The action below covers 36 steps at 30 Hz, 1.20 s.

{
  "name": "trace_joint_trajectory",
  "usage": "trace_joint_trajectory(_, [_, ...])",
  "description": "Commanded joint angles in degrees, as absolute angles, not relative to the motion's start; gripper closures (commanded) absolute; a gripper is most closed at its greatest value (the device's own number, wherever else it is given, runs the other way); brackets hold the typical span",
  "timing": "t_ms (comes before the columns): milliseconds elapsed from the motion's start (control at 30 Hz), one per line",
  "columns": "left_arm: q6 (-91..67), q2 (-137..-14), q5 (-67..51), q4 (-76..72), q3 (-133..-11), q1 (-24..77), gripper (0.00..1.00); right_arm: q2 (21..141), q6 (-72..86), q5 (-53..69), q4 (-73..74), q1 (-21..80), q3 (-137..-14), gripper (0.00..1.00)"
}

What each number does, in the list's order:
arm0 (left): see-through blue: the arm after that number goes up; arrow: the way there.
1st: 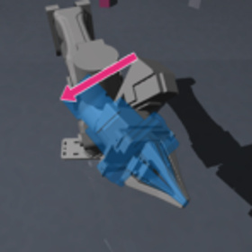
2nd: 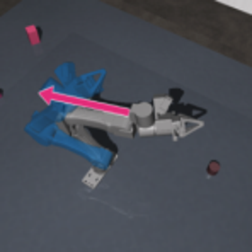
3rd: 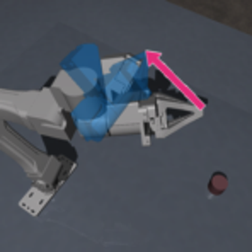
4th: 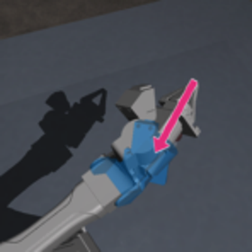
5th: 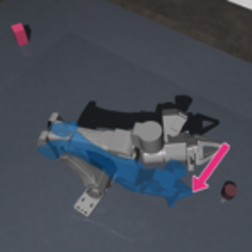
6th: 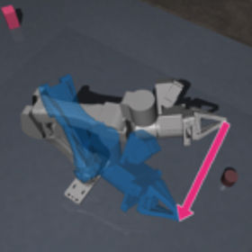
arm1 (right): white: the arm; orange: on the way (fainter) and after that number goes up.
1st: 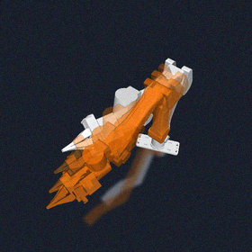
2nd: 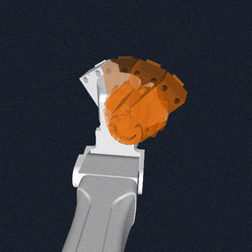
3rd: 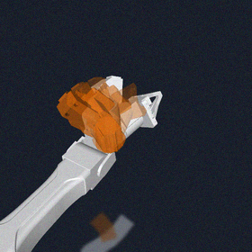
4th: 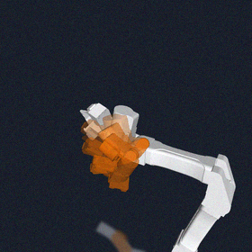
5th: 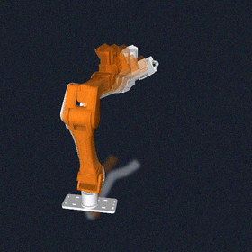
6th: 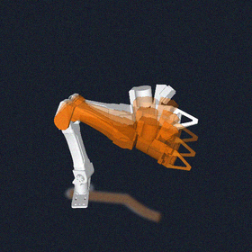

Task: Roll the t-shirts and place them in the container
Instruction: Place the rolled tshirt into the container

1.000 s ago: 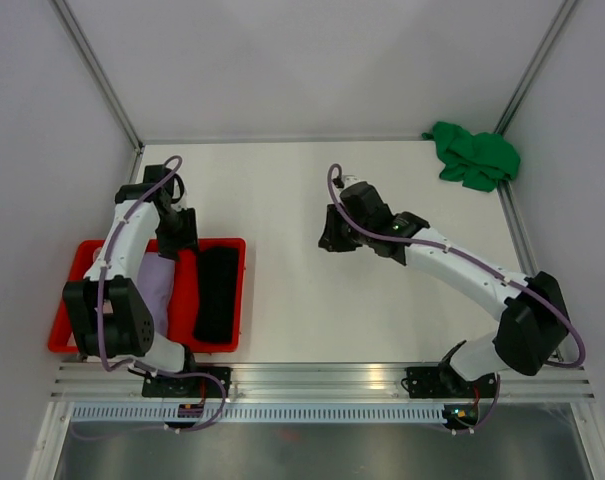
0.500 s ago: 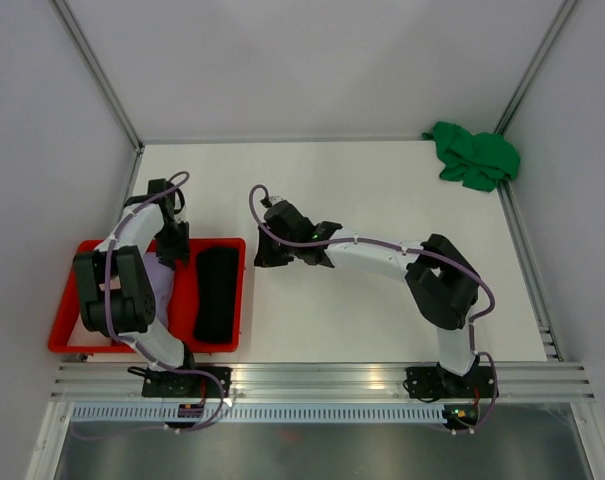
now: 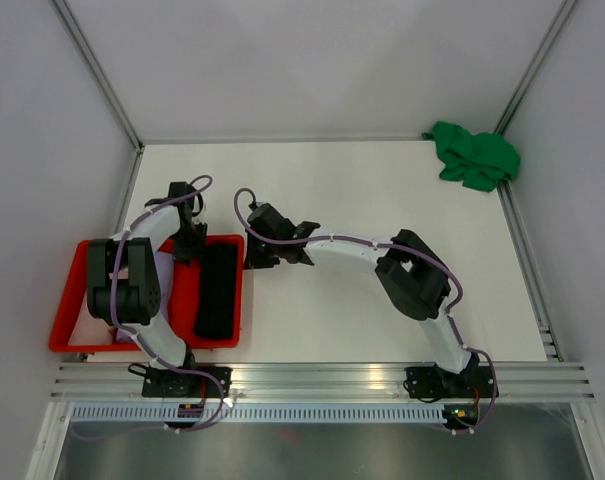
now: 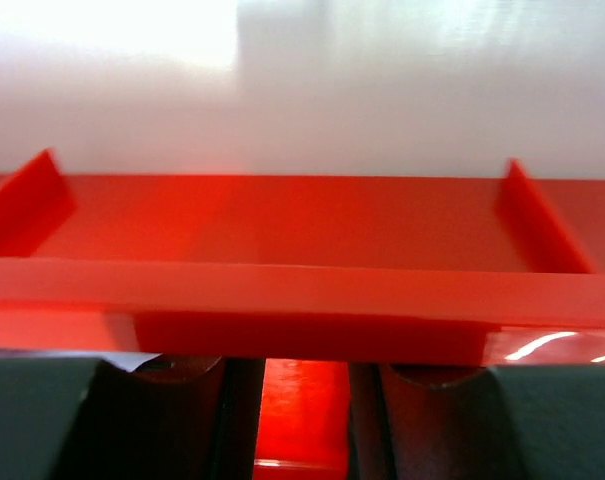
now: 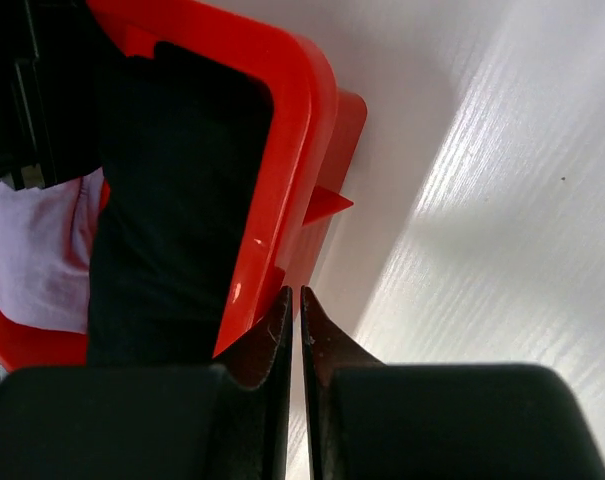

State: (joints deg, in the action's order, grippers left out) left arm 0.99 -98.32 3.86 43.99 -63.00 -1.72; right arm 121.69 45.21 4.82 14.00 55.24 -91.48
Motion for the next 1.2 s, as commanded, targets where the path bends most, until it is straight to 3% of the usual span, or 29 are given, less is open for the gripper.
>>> trace_joint_trajectory(0, [1.2,-98.3,1.1,39.1,-62.0,1.0,0.58,123.6,47.2,6.4,13.0,56.0,-94.6,0.9])
trace_joint_trajectory(600, [2.2,-97.2,4.8,35.9,-59.4,1.4,0.53,123.3,47.2,6.8,12.5,56.2,-93.8,0.95])
trace_joint_trajectory(967, [8.2,-84.6,7.2,37.0,-56.3,-2.7,0.51,118.0,44.7,1.6,12.8,55.5,-90.9,0.97])
trace_joint_trajectory(1167, [6.1,-87.5,7.1,37.9,-56.3,-2.7,0.51,116.2,43.4,0.6,14.7,54.8,-90.4,0.98])
